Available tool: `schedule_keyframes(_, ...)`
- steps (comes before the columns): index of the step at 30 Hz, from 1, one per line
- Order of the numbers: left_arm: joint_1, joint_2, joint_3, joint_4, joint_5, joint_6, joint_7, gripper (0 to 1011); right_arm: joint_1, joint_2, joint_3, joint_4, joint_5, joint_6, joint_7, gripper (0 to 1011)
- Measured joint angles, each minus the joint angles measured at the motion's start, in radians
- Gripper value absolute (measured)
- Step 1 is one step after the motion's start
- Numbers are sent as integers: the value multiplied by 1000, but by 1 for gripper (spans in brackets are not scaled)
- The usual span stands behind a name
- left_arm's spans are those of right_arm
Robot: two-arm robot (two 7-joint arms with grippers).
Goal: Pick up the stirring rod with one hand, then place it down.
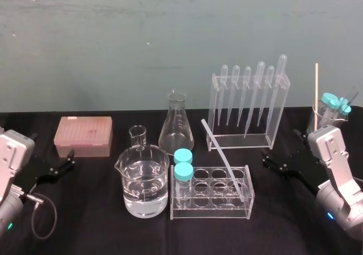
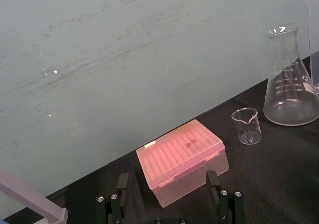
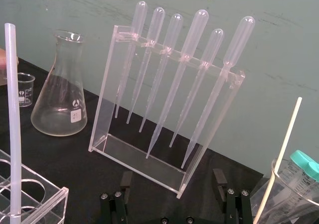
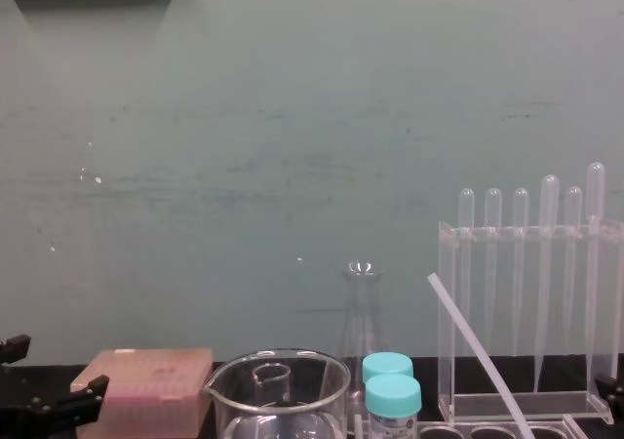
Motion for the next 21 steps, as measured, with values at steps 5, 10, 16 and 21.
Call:
schedule_keyframes(5,0,0,0,0,0,0,0,1000,0,0,0,0,0,0,0,1000)
schedule_keyframes(10,0,0,0,0,0,0,0,1000,0,0,0,0,0,0,0,1002)
schedule_keyframes(16,0,0,0,0,0,0,0,1000,0,0,0,0,0,0,0,1000)
schedule_keyframes(21,0,0,0,0,0,0,0,1000,0,0,0,0,0,0,0,1000)
